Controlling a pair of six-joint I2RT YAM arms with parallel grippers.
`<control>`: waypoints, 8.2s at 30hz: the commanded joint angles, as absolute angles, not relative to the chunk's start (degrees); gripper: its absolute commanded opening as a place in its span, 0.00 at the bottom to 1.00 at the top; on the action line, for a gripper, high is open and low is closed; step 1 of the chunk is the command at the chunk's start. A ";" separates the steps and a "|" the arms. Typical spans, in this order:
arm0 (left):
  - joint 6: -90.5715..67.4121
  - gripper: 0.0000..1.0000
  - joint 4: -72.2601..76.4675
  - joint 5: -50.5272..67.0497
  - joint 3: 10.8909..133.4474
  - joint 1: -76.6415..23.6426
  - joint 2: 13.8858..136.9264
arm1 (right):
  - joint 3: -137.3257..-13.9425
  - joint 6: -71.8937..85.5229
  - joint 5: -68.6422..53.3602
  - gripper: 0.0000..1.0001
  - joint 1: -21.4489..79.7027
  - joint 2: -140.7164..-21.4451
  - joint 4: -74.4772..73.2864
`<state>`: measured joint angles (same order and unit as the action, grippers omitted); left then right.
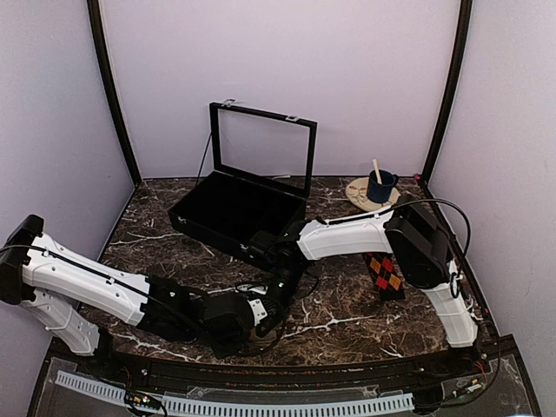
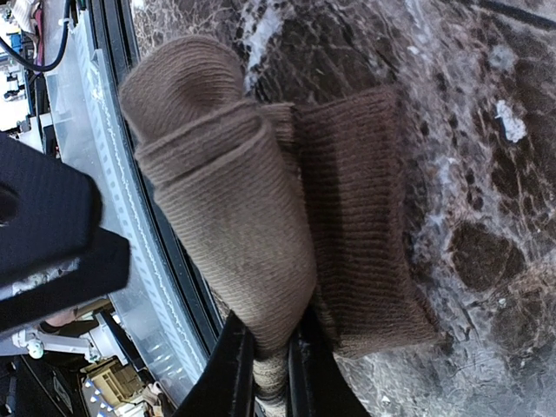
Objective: Roll the socks
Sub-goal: Pick up the sock from the center of the board, then place the sock in the storage box.
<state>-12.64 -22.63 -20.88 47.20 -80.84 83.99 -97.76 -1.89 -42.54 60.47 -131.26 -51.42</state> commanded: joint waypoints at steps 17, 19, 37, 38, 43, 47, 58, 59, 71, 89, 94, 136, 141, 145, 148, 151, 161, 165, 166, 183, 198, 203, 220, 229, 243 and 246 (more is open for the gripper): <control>-2.51 0.36 -22.37 -22.59 52.28 -81.18 92.03 | -96.17 -3.65 -39.16 0.00 59.97 -135.14 -56.42; -1.49 0.36 -22.42 -22.63 52.82 -81.13 92.76 | -96.15 -3.78 -39.29 0.00 59.94 -135.15 -56.41; 5.51 0.42 -21.55 -26.49 53.42 -81.12 92.65 | -95.94 -3.87 -39.81 0.00 59.86 -135.26 -56.82; 5.75 0.42 -21.86 -26.13 53.41 -81.15 92.98 | -96.04 -3.87 -39.90 0.00 59.85 -135.34 -56.82; 5.97 0.43 -22.34 -22.29 53.10 -81.12 93.54 | -96.16 -3.78 -39.91 0.00 59.78 -135.37 -56.95; 6.42 0.45 -21.90 -21.67 52.80 -81.12 94.34 | -96.20 -3.71 -40.16 0.00 59.81 -135.35 -56.96; 8.29 0.46 -20.19 -22.15 53.00 -81.12 97.95 | -96.60 -3.61 -40.79 0.00 59.77 -135.53 -57.37; 8.53 0.46 -20.01 -22.16 53.00 -81.12 98.22 | -96.66 -3.69 -40.86 0.00 59.77 -135.57 -57.39; 10.67 0.30 -21.77 -16.13 53.48 -79.66 103.14 | -97.24 -4.03 -42.87 0.00 59.79 -136.41 -57.83; 9.64 0.00 -26.95 1.40 54.52 -75.45 107.67 | -92.07 -1.25 -42.17 0.18 57.06 -133.05 -53.01; 8.59 0.00 -28.90 6.23 55.48 -73.72 107.97 | -88.16 0.62 -42.40 0.25 54.87 -129.43 -49.32; -4.81 0.00 -25.06 12.99 53.33 -63.44 99.03 | -72.07 12.04 -33.51 0.34 48.59 -110.32 -35.06; -7.93 0.00 -23.79 15.25 53.95 -59.60 94.87 | -72.07 12.04 -32.84 0.34 48.45 -110.00 -35.02; -11.15 0.00 -23.03 16.39 54.89 -56.74 91.02 | -71.99 12.04 -32.42 0.34 48.31 -109.82 -34.90; -13.27 0.00 -22.92 16.08 56.25 -54.39 88.30 | -71.84 12.17 -32.36 0.34 48.32 -109.55 -34.56; -15.50 0.00 -23.02 14.99 57.50 -51.65 85.03 | -71.57 12.30 -32.24 0.34 48.30 -109.32 -34.13; -15.94 0.00 -27.89 0.92 66.64 -41.08 76.20 | -72.09 13.11 -30.82 0.35 48.30 -108.56 -33.07; -13.82 0.00 -26.96 -7.61 69.52 -39.23 76.80 | -72.42 14.40 -28.37 0.35 48.25 -107.71 -31.62; -13.11 0.00 -26.09 -8.80 69.94 -38.69 77.36 | -72.42 14.82 -27.63 0.35 48.25 -107.41 -31.08; 2.13 0.00 -5.16 -27.05 74.64 -33.08 97.82 | -73.47 14.60 -19.45 0.35 48.32 -104.77 -28.16; -1.05 0.00 -8.97 -26.12 81.77 -30.14 110.91 | -75.18 11.02 -18.50 0.35 48.20 -107.32 -30.26; -3.98 0.00 -11.49 -25.33 80.37 -30.11 111.11 | -75.41 10.64 -18.32 0.35 48.18 -107.92 -30.50; -21.99 0.00 -23.50 -19.19 81.27 -30.15 112.63 | -75.66 9.76 -18.82 0.35 48.21 -108.72 -30.49; -34.05 0.00 -33.78 -18.00 89.16 -29.95 116.46 | -74.94 9.65 -19.16 0.35 48.20 -108.27 -29.87; -53.31 0.00 -40.47 -11.06 89.27 -26.21 117.76 | -71.75 10.19 -19.82 0.35 48.24 -105.69 -27.56; -55.57 0.00 -40.48 -9.24 89.17 -25.37 117.75 | -71.35 10.46 -19.94 0.35 48.25 -105.24 -27.06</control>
